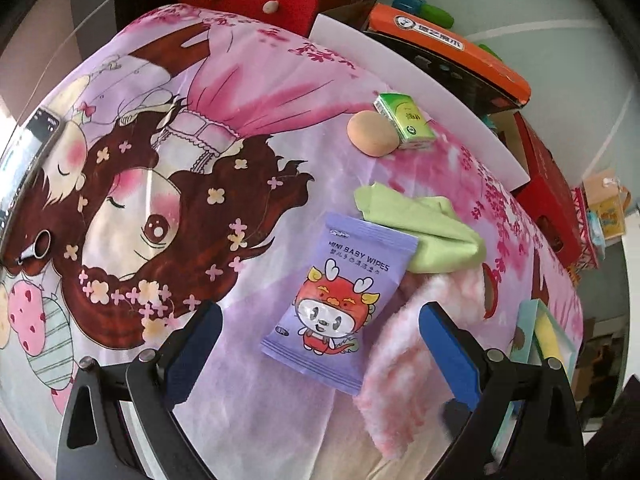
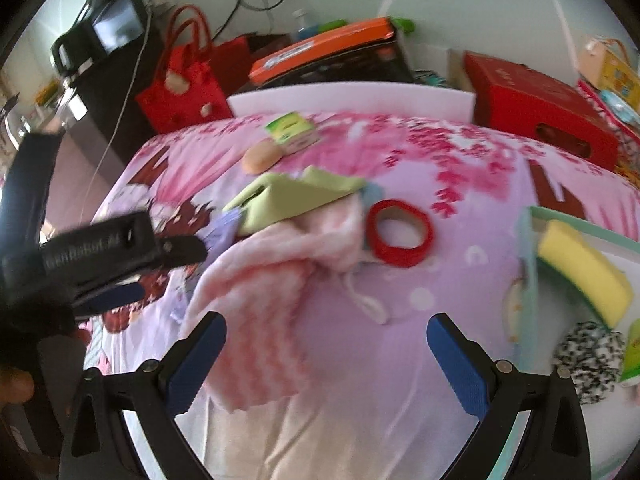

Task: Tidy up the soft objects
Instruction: 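Move both tools back over the bed and grasp the pink fuzzy towel with the right tool, then lift the pink towel with the right tool while the left tool grasps the purple wipes pack, then carry the towel and wipes pack over the white tray with both tools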

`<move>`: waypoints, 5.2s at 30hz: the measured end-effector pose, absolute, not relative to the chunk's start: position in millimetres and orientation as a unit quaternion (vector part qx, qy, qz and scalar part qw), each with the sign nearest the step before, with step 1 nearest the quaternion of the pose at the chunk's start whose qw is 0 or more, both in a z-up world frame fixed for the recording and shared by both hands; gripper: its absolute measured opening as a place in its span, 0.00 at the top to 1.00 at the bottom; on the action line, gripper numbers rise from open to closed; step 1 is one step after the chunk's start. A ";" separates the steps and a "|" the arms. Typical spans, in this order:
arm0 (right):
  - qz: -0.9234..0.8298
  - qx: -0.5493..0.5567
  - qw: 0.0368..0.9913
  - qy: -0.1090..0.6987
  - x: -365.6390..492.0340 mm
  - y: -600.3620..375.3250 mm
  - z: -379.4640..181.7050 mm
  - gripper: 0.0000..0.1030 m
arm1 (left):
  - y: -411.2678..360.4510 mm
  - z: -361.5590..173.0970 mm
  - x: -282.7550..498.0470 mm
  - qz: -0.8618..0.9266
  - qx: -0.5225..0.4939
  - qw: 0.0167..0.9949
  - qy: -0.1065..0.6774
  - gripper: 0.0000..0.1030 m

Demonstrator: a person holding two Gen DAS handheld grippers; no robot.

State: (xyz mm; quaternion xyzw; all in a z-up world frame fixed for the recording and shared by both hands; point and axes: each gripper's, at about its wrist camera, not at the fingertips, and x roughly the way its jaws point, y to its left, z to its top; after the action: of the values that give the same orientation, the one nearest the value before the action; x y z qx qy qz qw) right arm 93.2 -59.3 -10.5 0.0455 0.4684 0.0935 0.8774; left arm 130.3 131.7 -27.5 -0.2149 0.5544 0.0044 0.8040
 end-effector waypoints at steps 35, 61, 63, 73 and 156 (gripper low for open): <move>0.143 -0.016 0.852 0.504 94.9 -11.7 -49.8 0.68 | 130.7 -55.4 134.5 0.013 -0.210 0.783 0.586 0.04; 0.076 0.023 0.857 0.508 107.4 -65.6 -42.9 0.84 | 98.0 -58.2 142.5 0.006 -0.163 0.794 0.586 0.44; 0.073 0.026 0.858 0.508 107.5 -69.2 -42.7 0.84 | 96.0 -58.1 143.8 0.004 -0.161 0.795 0.585 0.50; 0.060 0.024 0.868 0.493 105.6 -78.5 -32.2 0.88 | 94.8 -49.4 146.0 -0.030 -0.186 0.800 0.569 0.57; -0.250 0.253 0.872 0.337 -7.6 -376.2 27.3 0.89 | -161.9 -23.4 59.8 -0.294 0.024 0.755 0.586 0.57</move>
State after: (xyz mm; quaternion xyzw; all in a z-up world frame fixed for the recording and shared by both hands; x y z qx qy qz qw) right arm -7.6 -376.2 27.3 0.2530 0.3367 -0.2504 0.8717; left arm 59.8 -161.9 -23.4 0.0235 0.5859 -0.2940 0.7548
